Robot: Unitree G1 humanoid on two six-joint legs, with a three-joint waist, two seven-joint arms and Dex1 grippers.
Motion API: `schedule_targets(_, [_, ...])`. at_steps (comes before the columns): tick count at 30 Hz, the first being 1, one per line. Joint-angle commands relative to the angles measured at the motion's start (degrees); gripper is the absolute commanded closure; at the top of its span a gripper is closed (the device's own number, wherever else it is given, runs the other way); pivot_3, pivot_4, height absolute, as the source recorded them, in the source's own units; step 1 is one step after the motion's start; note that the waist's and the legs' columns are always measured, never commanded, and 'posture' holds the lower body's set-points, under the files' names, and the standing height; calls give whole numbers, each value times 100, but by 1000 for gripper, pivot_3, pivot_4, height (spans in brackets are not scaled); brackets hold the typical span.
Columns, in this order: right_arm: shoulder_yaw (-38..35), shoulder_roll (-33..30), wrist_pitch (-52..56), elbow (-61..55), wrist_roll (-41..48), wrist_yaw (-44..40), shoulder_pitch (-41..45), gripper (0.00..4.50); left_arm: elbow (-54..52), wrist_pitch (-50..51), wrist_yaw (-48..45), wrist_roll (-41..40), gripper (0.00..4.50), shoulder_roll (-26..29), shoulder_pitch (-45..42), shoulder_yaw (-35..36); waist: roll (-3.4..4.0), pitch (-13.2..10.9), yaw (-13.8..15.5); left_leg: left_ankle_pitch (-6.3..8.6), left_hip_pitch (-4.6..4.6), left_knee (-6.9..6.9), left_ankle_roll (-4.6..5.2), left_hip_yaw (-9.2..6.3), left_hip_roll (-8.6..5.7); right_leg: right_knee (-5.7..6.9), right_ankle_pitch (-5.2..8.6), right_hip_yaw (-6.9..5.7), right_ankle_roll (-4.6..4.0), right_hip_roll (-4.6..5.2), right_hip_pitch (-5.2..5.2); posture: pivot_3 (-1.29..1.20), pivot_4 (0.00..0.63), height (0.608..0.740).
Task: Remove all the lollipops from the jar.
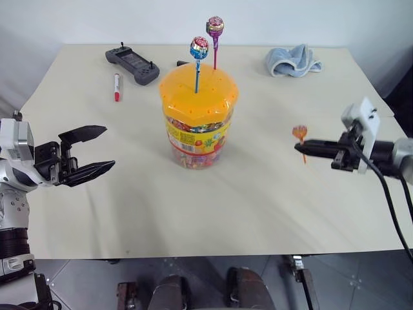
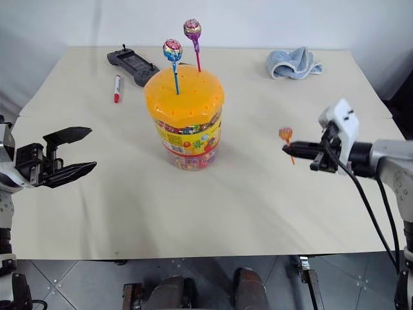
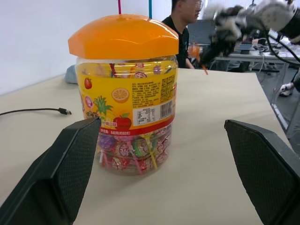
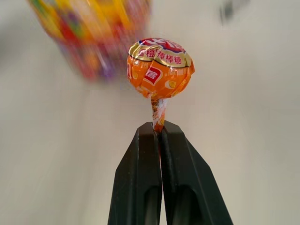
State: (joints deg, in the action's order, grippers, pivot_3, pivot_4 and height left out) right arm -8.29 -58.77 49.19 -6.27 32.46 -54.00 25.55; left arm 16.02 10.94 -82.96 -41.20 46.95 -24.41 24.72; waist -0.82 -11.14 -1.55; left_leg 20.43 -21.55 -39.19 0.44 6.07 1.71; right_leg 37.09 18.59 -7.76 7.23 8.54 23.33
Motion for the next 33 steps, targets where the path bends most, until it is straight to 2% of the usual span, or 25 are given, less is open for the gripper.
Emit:
schedule_targets(1, [229,-53,166,778,-672,597,117,4475,-191,168,-98,-194,0,242,-32,208,0,0,-3,0,0,0,0,6,0,0,0,1,0,0,0,0,150,740])
schedule_targets(10, [332,528,-133,2602,-1556,1620,689,4475,-571,702,-6,-445,0,609,-171,414,-1,1,-5,0,-2,0,0,18,3,-5,0,3,0,0,3,0,150,740])
schedule_targets(23, [171,697,-124,2909,-1706,1776,733,4475,-633,988,173,-612,0,781,-354,681,-13,8,7,0,-4,-6,0,11,2,-5,0,0,0,0,-6,0,150,740])
schedule_targets(24, [143,712,-115,2911,-1695,1798,732,4009,-629,987,169,-617,0,773,-366,676,-13,8,7,0,-4,-6,0,11,2,-5,0,0,0,0,-6,0,150,740])
schedule_targets(25, [129,721,-112,2914,-1687,1807,732,3836,-615,982,168,-615,0,764,-386,665,-14,9,6,0,-4,-6,0,12,2,-5,0,0,0,0,-6,0,150,740])
schedule_targets(33, [-194,512,-98,2226,-1543,1566,325,1159,-491,936,115,-559,0,706,-534,569,-13,9,-4,0,-3,-5,0,12,3,-5,0,-1,0,-1,-6,0,150,740])
